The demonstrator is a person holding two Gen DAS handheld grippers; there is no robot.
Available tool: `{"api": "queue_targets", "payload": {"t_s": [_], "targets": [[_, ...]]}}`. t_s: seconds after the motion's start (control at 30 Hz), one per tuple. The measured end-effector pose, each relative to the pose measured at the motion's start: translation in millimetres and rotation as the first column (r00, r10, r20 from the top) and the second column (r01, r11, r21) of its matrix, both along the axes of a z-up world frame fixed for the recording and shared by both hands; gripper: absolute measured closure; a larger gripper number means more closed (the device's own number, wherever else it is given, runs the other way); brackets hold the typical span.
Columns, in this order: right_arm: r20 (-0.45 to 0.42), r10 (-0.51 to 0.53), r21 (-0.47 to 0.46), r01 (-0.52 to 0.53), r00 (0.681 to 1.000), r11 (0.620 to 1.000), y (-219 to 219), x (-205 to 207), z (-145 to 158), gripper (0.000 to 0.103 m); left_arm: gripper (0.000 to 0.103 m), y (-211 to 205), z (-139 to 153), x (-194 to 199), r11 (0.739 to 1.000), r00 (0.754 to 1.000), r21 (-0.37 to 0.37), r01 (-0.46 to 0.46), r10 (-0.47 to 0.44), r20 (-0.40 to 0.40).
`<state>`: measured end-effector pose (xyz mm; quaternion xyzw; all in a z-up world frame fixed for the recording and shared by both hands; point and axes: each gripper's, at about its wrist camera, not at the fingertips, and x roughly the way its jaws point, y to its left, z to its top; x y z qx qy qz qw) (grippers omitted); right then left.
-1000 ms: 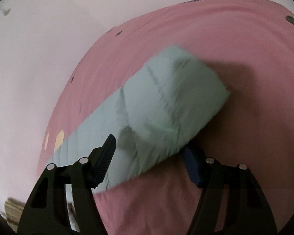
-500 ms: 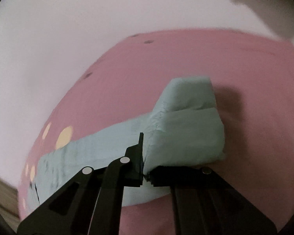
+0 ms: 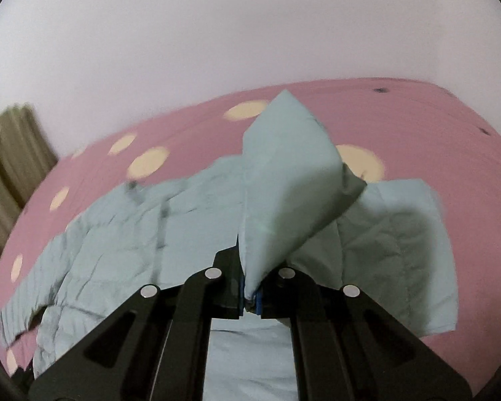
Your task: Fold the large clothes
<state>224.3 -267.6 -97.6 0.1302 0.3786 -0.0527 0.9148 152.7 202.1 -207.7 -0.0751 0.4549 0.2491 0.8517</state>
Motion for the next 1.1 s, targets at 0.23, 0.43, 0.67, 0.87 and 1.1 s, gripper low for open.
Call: {"api": "queue_targets", "payload": {"t_s": [0.23, 0.43, 0.67, 0.87, 1.1], "targets": [[-0.083, 0.157, -0.047, -0.162, 0.984, 0.986, 87, 41, -24, 0.099, 0.004, 0, 0, 0, 1.000, 1.000, 0.000, 0.000, 0.000, -0.001], [-0.147, 0.251, -0.083, -0.265, 0.957, 0.961, 131, 43, -46, 0.099, 0.004, 0, -1, 0, 1.000, 1.000, 0.002, 0.000, 0.000, -0.001], [-0.220, 0.342, -0.073, -0.365, 0.914, 0.928, 170, 55, -65, 0.083, 0.004, 0, -1, 1, 1.000, 1.000, 0.002, 0.000, 0.000, -0.002], [-0.182, 0.464, 0.035, -0.466, 0.867, 0.884, 175, 39, -49, 0.052, 0.004, 1, -1, 1, 1.000, 1.000, 0.002, 0.000, 0.000, -0.002], [-0.088, 0.345, 0.139, -0.332, 0.934, 0.933, 87, 15, -6, 0.052, 0.004, 0, -1, 1, 1.000, 1.000, 0.004, 0.000, 0.000, -0.003]]}}
